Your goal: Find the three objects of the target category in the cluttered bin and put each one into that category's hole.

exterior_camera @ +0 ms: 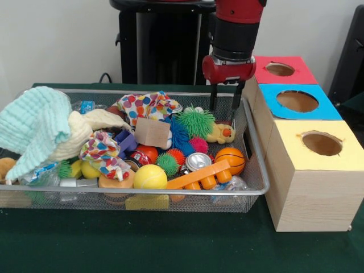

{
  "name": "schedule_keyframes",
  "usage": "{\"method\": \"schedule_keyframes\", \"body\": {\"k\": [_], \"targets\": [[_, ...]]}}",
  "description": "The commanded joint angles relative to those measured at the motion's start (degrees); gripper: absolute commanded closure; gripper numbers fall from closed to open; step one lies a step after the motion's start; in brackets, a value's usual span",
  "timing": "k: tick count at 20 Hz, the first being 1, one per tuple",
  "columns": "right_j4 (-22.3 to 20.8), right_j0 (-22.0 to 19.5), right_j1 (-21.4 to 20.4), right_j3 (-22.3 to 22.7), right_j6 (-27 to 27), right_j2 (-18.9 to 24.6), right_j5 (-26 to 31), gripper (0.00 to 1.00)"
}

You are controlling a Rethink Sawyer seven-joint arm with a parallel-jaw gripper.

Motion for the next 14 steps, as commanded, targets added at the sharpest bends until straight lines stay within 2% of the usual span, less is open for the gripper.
{"method": "schedule_keyframes", "body": {"k": [1,7,14], "targets": [[0.00,-0.78,4.74,-5.08,8.00,1.76,-3.23,0.00],[-0.23,-1.78,8.09,-5.03,8.82,2.78,-8.09,0.00],[-0.03,-0.72,11.55,-6.10,9.20,1.31,-12.30,0.00]]}}
